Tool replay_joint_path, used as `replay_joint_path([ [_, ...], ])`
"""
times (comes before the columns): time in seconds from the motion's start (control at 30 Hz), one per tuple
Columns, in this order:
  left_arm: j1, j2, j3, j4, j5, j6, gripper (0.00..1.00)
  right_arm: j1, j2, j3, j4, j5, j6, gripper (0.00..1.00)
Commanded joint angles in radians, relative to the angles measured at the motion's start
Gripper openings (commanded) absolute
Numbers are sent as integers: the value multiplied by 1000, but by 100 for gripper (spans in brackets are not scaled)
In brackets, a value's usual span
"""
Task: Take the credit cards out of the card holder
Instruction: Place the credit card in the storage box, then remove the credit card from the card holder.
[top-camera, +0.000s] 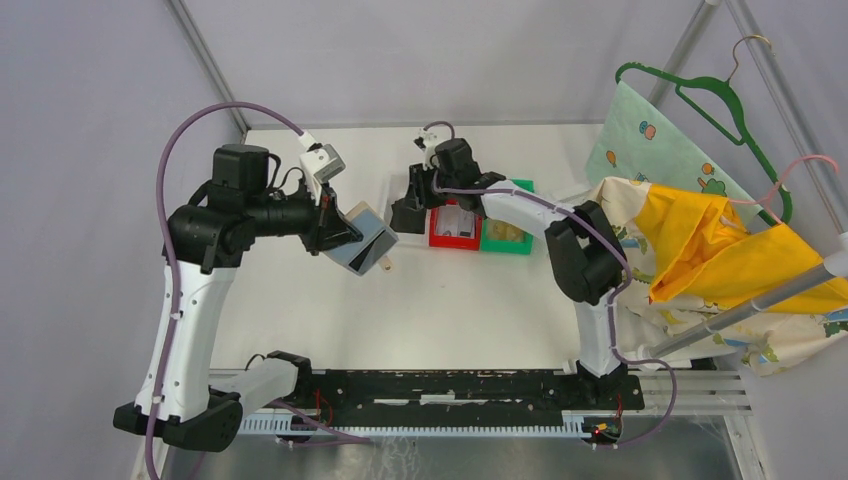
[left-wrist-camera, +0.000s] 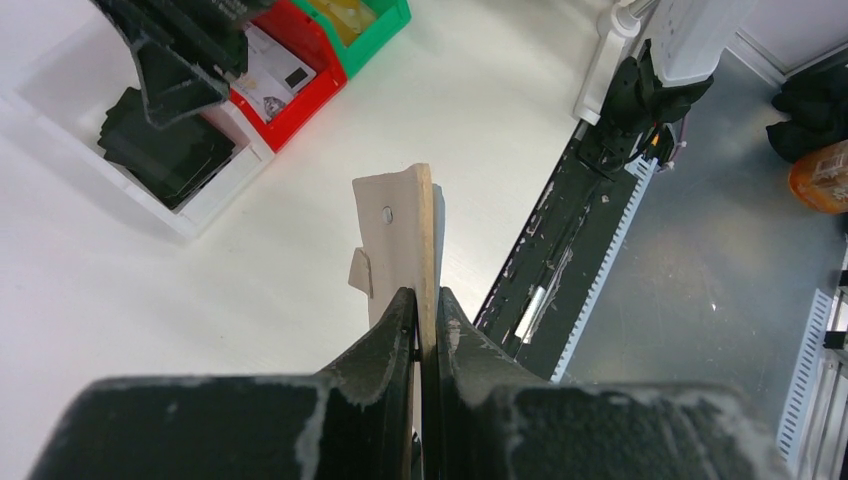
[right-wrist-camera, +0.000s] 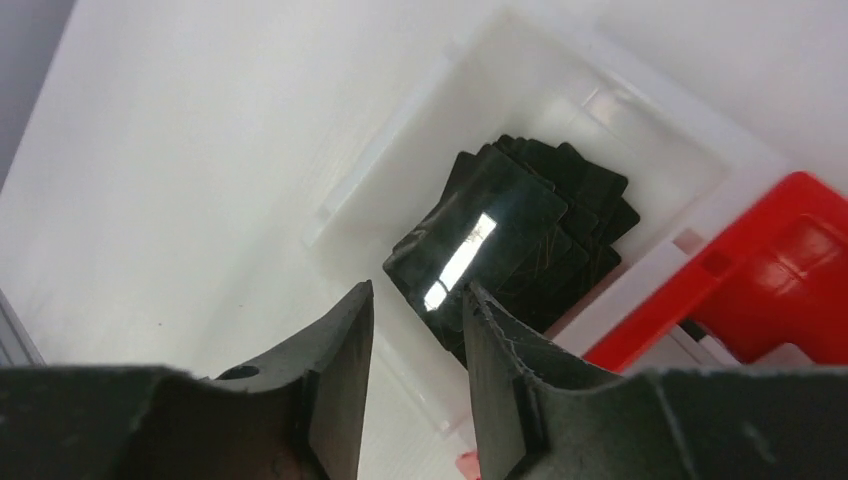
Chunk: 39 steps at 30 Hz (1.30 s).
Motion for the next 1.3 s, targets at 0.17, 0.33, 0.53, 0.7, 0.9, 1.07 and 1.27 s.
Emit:
replay_joint_path([
  [0.17, 2, -11, -23, 59, 57, 27, 2, -1, -345, -77, 89, -17, -110, 65],
  [0.33, 2, -7, -25, 44, 87, 53, 2, -26, -550, -257, 266, -343, -141, 80],
  [0.53, 1, 17, -12, -49, 152, 155, 2, -30, -708, -482, 672, -740, 59, 88],
  [0.7, 1, 40, 0, -117, 190, 217, 2, 19, -712, -539, 947, -842, 262, 87],
  [0.9, -2, 44, 2, -125, 206, 231, 2, 129, -660, -393, 632, -845, 49, 82],
  [1.07, -5, 46, 18, -154, 236, 255, 2, 181, -603, -260, 332, -802, -156, 74],
  [1.27, -5, 46, 28, -192, 254, 286, 2, 206, -554, -173, 140, -766, -271, 55],
])
